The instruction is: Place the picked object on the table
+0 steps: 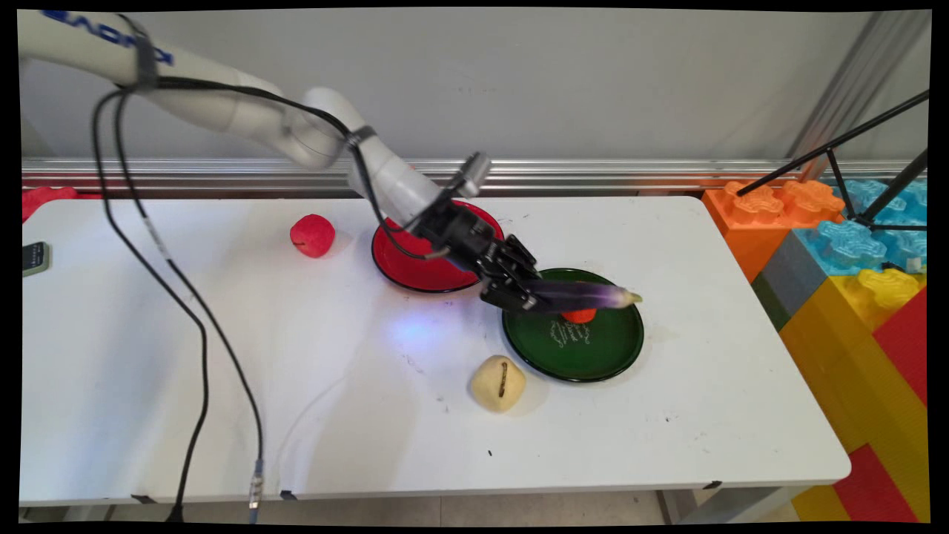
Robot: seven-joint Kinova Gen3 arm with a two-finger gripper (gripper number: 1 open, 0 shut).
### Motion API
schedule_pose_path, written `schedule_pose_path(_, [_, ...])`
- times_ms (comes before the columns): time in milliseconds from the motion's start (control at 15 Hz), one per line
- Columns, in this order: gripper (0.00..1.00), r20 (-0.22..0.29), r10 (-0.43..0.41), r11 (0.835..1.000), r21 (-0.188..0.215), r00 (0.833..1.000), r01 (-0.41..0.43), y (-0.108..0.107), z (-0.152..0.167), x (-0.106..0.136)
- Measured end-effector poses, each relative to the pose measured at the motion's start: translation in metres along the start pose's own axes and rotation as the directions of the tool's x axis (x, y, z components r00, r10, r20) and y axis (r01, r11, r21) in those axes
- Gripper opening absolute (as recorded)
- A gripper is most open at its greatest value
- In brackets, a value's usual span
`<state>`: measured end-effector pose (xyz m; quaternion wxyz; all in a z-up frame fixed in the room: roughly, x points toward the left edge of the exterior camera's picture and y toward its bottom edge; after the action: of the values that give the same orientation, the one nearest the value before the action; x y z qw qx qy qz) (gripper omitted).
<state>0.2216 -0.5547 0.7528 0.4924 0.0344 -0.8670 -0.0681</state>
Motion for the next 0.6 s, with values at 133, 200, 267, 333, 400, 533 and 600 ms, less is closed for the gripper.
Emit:
schedule_pose_path(133, [0.0,-0.014,-0.013,1.0,0.002,1.0,0.013,0.01,-0.023,0.001])
schedule_pose_path(200, [0.0,-0.02,-0.02,1.0,0.003,1.0,0.02,0.015,-0.035,0.0])
schedule_pose_path(267, [0.0,-0.025,-0.026,1.0,0.003,0.999,0.026,0.019,-0.045,0.0])
schedule_pose_path(333, [0.0,-0.031,-0.032,0.999,0.003,0.999,0.033,0.025,-0.057,-0.001])
schedule_pose_path(400, [0.0,-0.036,-0.037,0.999,0.002,0.999,0.037,0.03,-0.068,-0.002])
schedule_pose_path(533, [0.0,-0.042,-0.046,0.999,-0.002,0.998,0.046,0.04,-0.089,-0.005])
schedule_pose_path(600, [0.0,-0.044,-0.049,0.999,-0.005,0.998,0.048,0.045,-0.098,-0.006])
